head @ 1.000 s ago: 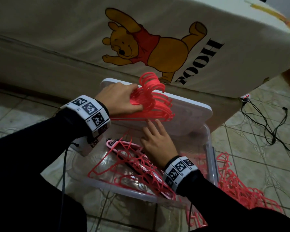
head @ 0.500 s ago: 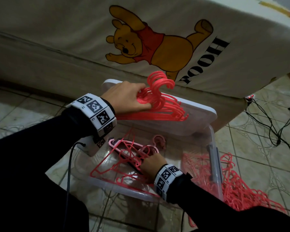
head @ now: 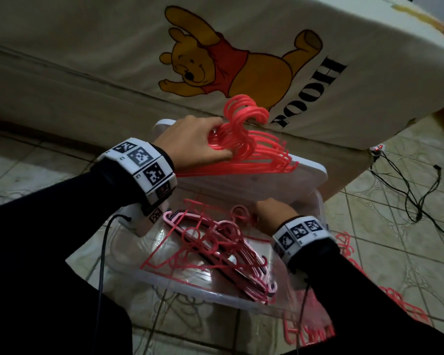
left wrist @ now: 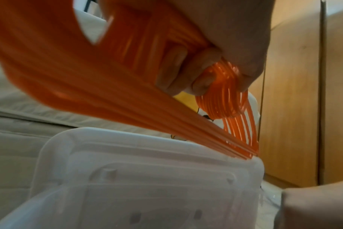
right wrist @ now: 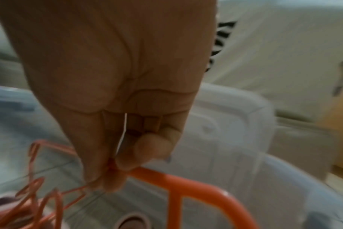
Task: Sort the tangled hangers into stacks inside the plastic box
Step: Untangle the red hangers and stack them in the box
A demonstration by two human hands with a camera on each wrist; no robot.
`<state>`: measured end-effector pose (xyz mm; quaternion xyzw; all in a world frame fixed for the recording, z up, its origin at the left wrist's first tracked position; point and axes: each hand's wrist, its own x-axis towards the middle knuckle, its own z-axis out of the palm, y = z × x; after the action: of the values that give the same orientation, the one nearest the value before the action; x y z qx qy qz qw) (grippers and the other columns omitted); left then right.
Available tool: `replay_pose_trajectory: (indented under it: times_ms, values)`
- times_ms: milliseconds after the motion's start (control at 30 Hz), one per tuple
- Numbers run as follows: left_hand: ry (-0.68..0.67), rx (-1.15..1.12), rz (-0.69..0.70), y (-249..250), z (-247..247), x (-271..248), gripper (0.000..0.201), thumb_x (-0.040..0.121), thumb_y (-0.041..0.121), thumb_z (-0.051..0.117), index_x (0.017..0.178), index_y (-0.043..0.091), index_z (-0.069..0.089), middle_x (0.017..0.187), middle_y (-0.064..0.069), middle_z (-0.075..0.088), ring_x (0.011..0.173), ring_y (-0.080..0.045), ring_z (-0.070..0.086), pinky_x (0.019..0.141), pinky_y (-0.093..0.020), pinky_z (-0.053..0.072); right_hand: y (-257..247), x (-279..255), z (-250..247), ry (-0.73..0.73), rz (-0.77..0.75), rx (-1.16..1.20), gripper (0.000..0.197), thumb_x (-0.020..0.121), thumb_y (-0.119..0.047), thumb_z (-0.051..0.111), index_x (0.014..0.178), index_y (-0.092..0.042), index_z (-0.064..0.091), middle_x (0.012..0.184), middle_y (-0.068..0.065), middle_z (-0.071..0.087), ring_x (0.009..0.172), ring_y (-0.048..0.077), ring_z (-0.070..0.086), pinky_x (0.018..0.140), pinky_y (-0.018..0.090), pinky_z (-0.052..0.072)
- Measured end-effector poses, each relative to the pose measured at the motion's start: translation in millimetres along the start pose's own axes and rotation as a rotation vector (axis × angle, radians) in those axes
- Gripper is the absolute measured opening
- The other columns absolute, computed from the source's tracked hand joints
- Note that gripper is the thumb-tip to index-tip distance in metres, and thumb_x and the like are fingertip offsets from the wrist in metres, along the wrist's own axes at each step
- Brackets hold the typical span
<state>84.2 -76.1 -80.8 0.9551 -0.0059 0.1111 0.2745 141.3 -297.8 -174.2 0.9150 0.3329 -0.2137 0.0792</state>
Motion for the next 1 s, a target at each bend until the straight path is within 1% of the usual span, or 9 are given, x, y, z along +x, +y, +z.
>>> replay_pose_trajectory:
  times_ms: [100,233,367,533,600,700,800,900,1000]
  values:
    - [0.013,-0.089,-0.01,3.6,-2.2,0.6,0.059,0.062,0.067,0.056,0.103,0.025,0.062,0.092,0.007,0.067,0.087,-0.016,0.063,0.077,-0.034,0.049,12.6,-6.4,-8.3,0.014,0.053,0.035,0.024,0.086,-0.02,0.054,0.105,-0.014,0.067,0.107,0.013,0.067,0.1,0.031,0.063,0.087,0.038,0.051]
    - [0.057,-0.17,-0.064,5.7,-2.9,2.2,0.046,0.061,0.066,0.058,0.094,0.034,0.058,0.091,0.009,0.066,0.089,-0.013,0.064,0.085,-0.036,0.051,17.7,-12.2,-6.2,0.047,0.081,0.062,0.022,0.085,-0.014,0.055,0.102,-0.013,0.068,0.104,0.014,0.067,0.099,0.031,0.063,0.085,0.038,0.052]
    - [0.055,-0.21,-0.073,8.4,-2.3,2.8,0.058,0.058,0.068,0.055,0.1,0.028,0.064,0.097,0.006,0.07,0.093,-0.012,0.064,0.088,-0.038,0.051,13.8,-12.4,6.6,-0.033,0.095,0.022,0.025,0.086,-0.012,0.054,0.106,-0.012,0.068,0.107,0.016,0.066,0.1,0.032,0.063,0.086,0.037,0.051]
    - [0.035,-0.17,-0.076,11.2,-2.6,2.7,0.043,0.063,0.059,0.061,0.097,0.033,0.059,0.092,0.006,0.067,0.091,-0.016,0.064,0.087,-0.036,0.05,3.8,-3.9,12.3,0.008,0.066,-0.109,0.025,0.091,-0.017,0.049,0.11,-0.012,0.065,0.112,0.015,0.064,0.102,0.032,0.062,0.079,0.036,0.047]
    - [0.035,-0.15,-0.075,11.5,-1.3,2.3,0.037,0.067,0.056,0.067,0.094,0.033,0.059,0.088,0.008,0.065,0.088,-0.015,0.063,0.079,-0.031,0.048,-4.7,0.2,13.6,0.062,0.004,-0.185,0.024,0.091,-0.016,0.047,0.107,-0.009,0.064,0.109,0.014,0.066,0.101,0.033,0.063,0.074,0.036,0.046]
    - [0.049,-0.115,-0.068,10.6,0.6,2.4,0.03,0.073,0.05,0.071,0.094,0.031,0.061,0.087,0.009,0.065,0.084,-0.011,0.061,0.071,-0.024,0.038,-20.2,8.9,16.8,0.113,-0.057,-0.293,0.022,0.093,-0.017,0.047,0.103,-0.012,0.066,0.104,0.01,0.068,0.098,0.031,0.065,0.067,0.035,0.041]
    - [0.046,-0.107,-0.074,9.9,0.4,2.7,0.03,0.071,0.052,0.071,0.091,0.033,0.058,0.084,0.01,0.064,0.079,-0.01,0.059,0.068,-0.024,0.037,-30.2,17.0,16.5,0.122,-0.038,-0.289,0.024,0.092,-0.016,0.047,0.105,-0.018,0.068,0.103,0.006,0.069,0.097,0.028,0.065,0.069,0.033,0.045]
    - [0.016,-0.128,-0.091,8.3,-0.6,2.4,0.039,0.063,0.061,0.062,0.09,0.034,0.056,0.086,0.008,0.065,0.082,-0.013,0.062,0.076,-0.032,0.049,-25.1,17.7,9.5,0.138,0.043,-0.185,0.024,0.089,-0.02,0.051,0.105,-0.016,0.068,0.106,0.01,0.068,0.099,0.03,0.065,0.075,0.036,0.048]
    - [0.015,-0.139,-0.106,5.1,-2.1,3.2,0.05,0.057,0.07,0.054,0.092,0.033,0.057,0.09,0.008,0.066,0.086,-0.013,0.063,0.084,-0.038,0.051,-5.9,12.5,2.5,0.12,0.137,-0.083,0.028,0.086,-0.022,0.052,0.107,-0.01,0.066,0.11,0.014,0.066,0.104,0.033,0.063,0.08,0.038,0.048]
